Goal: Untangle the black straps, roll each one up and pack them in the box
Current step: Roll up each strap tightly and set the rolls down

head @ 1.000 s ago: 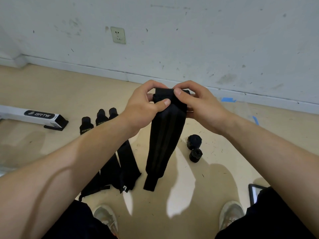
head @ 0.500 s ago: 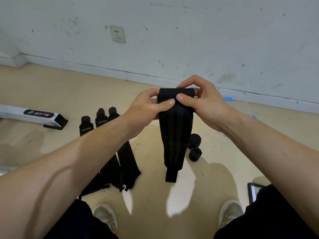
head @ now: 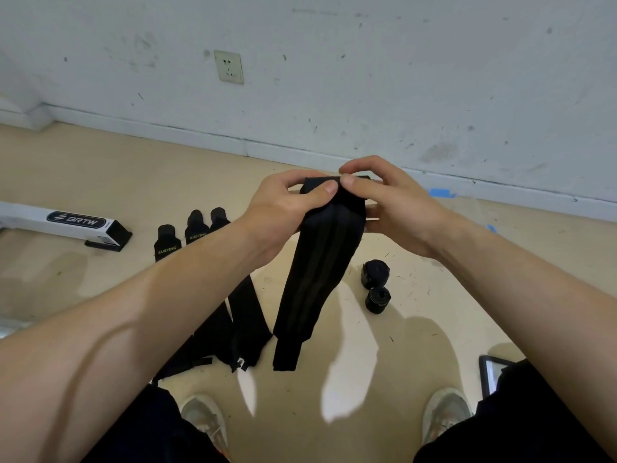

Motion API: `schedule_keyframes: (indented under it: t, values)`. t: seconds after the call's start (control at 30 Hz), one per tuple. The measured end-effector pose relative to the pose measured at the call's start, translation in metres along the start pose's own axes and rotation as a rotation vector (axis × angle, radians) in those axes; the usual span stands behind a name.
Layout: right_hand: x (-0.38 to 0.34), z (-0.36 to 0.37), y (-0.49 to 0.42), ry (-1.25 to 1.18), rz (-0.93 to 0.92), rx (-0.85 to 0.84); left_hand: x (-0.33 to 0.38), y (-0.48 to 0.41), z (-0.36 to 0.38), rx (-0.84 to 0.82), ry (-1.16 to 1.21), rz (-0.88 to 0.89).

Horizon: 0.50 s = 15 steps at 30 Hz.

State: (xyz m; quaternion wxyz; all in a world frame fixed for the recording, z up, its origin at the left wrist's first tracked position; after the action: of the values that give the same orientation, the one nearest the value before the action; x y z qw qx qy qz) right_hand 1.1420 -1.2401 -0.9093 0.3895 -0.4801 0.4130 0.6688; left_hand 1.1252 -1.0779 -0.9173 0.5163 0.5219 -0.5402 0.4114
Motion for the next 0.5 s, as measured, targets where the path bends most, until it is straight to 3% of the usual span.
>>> schedule_keyframes:
  t: [0.23, 0.5]
  values:
    - [0.0028, 0.0031, -0.0042, 0.025, -0.076, 0.009, -0.0012, -0.0026, -0.0092, 0.076, -0.007, 0.006]
    - [0.0008, -0.0002, -0.0044, -0.037, -0.127, 0.038, 0.0012, -0.0001, -0.0011, -0.081, -0.101, -0.009]
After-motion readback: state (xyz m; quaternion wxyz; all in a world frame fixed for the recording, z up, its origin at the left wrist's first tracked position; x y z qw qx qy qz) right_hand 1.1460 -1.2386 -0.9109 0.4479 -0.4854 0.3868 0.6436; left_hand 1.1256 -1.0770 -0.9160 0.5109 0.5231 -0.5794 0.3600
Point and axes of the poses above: each hand's wrist, its own y-axis away from the middle knuckle, its own z-axis out of the palm, x = y × z, the point moved 6 cm from there along -y, towards the middle knuckle, and after that the axes turned 12 degrees about -y, right-handed, at the moved point
